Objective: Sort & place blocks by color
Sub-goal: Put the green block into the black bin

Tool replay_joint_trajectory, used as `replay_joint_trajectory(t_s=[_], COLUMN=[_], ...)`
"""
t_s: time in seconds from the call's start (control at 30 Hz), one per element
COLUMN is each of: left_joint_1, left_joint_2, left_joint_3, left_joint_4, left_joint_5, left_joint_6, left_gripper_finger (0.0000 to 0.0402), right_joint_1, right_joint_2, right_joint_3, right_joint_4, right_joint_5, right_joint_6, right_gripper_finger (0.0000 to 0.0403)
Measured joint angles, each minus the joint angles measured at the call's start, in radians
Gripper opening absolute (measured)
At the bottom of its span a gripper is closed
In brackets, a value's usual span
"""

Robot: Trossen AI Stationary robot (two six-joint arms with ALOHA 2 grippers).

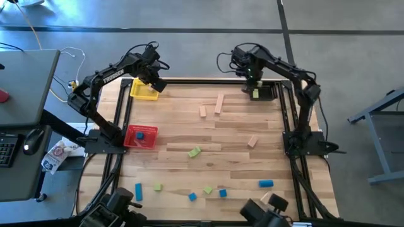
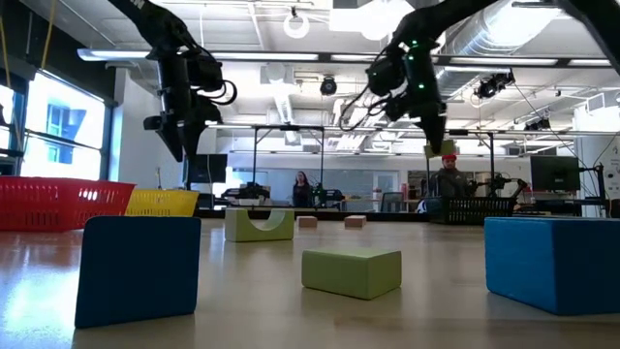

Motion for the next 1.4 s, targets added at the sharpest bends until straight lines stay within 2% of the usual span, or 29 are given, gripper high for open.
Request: replay_joint_trajectory(t_s=[0.27,0.47,0.87,1.17,1.4], left_joint_1=[0.0,-0.007,-0.12,-0.265,-0.369], left_joint_2=[0.0,0.0,0.0,0.0,0.0], left_joint_3=[0.0,0.0,0.0,0.0,0.0], left_joint_4=[0.0,0.0,0.001,0.026,0.07], left_joint_5=[0.0,0.0,0.0,0.0,0.001], left_joint_6=[0.0,-0.001,0.01,-0.01,-0.014], left_gripper_finger=[0.0184,0.0184,0.0184,0.0184,0.0184], right_joint_1=[-0.006,-0.049,-0.149,-0.197,-0.204], right_joint_2=[-0.268,-0.376,-0.384,-0.383,-0.383], right_joint_3=[-0.327,-0.486,-0.726,-0.786,-0.809], right_joint_4=[0.243,0.454,0.805,0.863,0.895], right_joint_5=[0.037,0.04,0.043,-0.002,-0.051], right_joint_6=[-0.011,0.041,0.185,0.256,0.307], right_gripper_finger=[0.0087,0.0087,0.0087,0.0088,0.0118])
